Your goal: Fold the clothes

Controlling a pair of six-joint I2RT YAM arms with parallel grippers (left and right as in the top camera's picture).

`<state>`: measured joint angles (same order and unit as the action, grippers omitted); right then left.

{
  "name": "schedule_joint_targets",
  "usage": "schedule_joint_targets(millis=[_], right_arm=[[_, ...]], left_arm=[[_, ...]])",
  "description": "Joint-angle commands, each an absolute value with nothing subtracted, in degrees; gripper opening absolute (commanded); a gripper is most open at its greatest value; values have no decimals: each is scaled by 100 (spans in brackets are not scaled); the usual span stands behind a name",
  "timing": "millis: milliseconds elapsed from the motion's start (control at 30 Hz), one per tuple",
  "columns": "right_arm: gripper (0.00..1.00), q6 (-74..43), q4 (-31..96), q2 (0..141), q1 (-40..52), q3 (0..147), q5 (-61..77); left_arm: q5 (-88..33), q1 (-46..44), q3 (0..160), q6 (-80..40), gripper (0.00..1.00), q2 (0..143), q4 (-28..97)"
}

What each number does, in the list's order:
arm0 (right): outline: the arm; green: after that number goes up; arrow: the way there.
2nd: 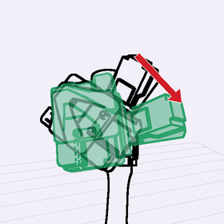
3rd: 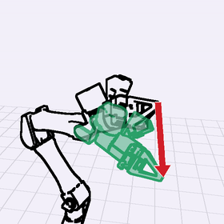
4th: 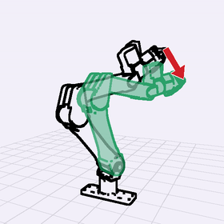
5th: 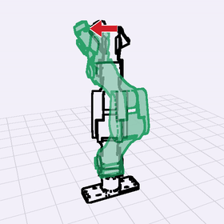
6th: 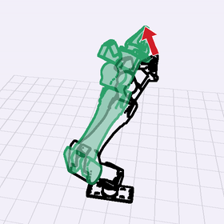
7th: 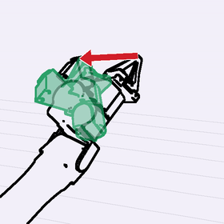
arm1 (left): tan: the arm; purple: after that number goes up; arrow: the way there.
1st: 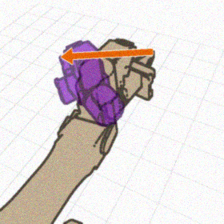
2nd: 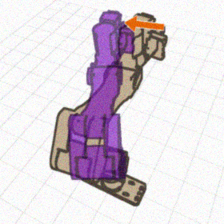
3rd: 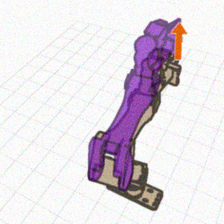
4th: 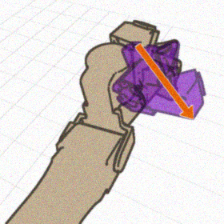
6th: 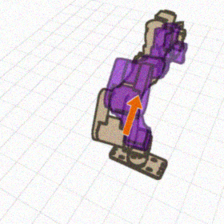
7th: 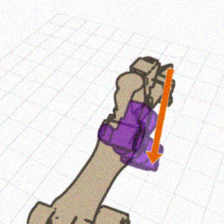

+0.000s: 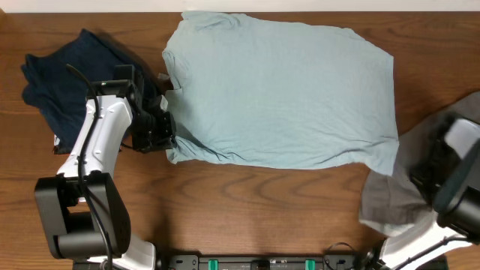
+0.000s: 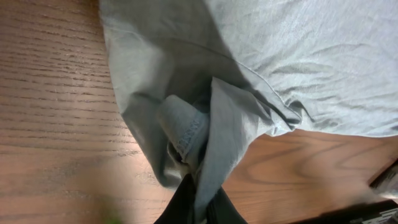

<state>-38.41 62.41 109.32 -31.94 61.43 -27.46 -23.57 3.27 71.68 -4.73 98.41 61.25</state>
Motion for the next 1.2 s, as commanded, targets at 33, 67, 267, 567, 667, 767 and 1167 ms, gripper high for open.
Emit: schedule_joint_targets(millis=[33, 67, 267, 567, 667, 767, 1167], right_arm=[[1, -4497, 6198, 10396, -3747, 6198, -2893], [1, -4477, 6139, 10252, -3833, 6198, -2729], [9, -1699, 5179, 9459, -3778, 6198, 355], [6, -1028, 4775, 9404, -3223, 5739, 932], [4, -1090, 4327, 9408, -3262, 5330, 952], [4, -989, 3739, 9413, -3299, 4901, 1107], [1, -3299, 4051, 9406, -4088, 4429, -2298]], left_arm=[[-2290, 344, 7144, -526, 6, 9804, 6139], [-2290, 344, 7144, -526, 6, 9804, 6139], [-2290, 344, 7144, -526, 6, 9804, 6136], [-2290, 344, 7144, -526, 6, 9804, 6139], [-2290, 344, 7144, -526, 6, 9804, 6145], [-2290, 344, 7144, -526, 6, 9804, 6180], [-2290, 344, 7144, -526, 6, 9804, 6265]])
